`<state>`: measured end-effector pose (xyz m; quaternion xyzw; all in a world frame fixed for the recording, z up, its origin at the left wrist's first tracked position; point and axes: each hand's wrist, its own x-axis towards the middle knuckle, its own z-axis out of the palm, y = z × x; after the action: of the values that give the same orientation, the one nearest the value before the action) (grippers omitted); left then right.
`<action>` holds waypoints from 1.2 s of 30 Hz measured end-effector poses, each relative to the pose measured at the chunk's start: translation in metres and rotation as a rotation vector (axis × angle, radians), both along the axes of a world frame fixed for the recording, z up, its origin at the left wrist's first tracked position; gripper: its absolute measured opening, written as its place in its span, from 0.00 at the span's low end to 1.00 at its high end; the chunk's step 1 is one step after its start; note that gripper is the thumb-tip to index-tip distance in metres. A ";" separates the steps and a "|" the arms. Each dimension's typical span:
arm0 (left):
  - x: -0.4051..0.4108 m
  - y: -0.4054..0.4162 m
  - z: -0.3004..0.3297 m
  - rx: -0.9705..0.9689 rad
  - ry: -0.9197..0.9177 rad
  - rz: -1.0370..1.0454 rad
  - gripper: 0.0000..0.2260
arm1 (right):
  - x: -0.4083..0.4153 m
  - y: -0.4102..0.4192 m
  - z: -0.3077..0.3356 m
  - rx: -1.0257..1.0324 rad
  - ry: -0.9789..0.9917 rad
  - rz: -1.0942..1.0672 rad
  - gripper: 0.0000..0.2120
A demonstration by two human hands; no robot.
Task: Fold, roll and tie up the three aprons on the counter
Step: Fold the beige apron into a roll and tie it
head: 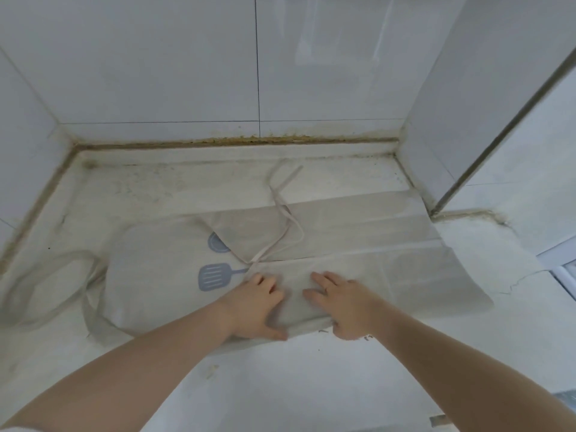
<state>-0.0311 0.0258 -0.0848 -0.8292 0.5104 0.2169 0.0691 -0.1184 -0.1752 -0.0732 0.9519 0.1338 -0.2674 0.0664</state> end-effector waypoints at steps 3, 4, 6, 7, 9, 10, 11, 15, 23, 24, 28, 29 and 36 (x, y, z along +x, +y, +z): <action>0.001 -0.001 0.003 0.031 0.023 -0.001 0.35 | 0.008 0.004 0.002 0.043 -0.031 -0.040 0.28; 0.002 -0.002 0.006 0.044 0.025 -0.012 0.34 | 0.011 0.005 0.003 0.056 -0.035 -0.054 0.25; 0.003 -0.003 0.009 0.068 0.034 -0.020 0.32 | 0.013 0.004 0.005 0.070 -0.033 -0.075 0.21; 0.003 -0.004 0.010 0.090 0.037 -0.016 0.30 | 0.015 0.004 0.006 0.088 -0.045 -0.087 0.20; 0.000 -0.004 0.010 0.104 0.032 -0.014 0.25 | 0.015 0.005 0.010 0.133 -0.033 -0.113 0.20; -0.001 -0.003 0.010 0.098 0.029 -0.018 0.21 | 0.014 0.004 0.012 0.141 0.004 -0.108 0.23; -0.002 -0.003 0.009 0.097 0.031 -0.017 0.18 | 0.013 0.004 0.014 0.123 0.061 -0.100 0.27; 0.008 -0.004 0.017 0.055 0.180 0.147 0.11 | 0.025 0.001 0.013 0.079 0.134 -0.077 0.15; 0.044 0.008 0.033 -0.096 0.409 0.454 0.13 | 0.060 -0.013 0.019 0.208 0.026 -0.392 0.14; 0.048 0.011 0.032 -0.084 0.450 0.464 0.16 | 0.064 -0.015 0.017 0.184 0.020 -0.396 0.13; 0.054 0.017 0.035 0.041 0.479 0.404 0.10 | 0.076 -0.007 0.005 0.040 0.016 -0.464 0.11; 0.056 0.017 0.034 0.082 0.511 0.418 0.08 | 0.077 -0.004 0.002 0.003 0.003 -0.458 0.13; 0.082 0.034 0.036 0.495 0.247 0.370 0.15 | 0.083 0.000 -0.009 -0.054 -0.018 -0.399 0.13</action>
<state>0.0507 0.0594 -0.0484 -0.8332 0.2874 0.4423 0.1655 -0.0349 -0.1751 -0.0821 0.9598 -0.0654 -0.2703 0.0390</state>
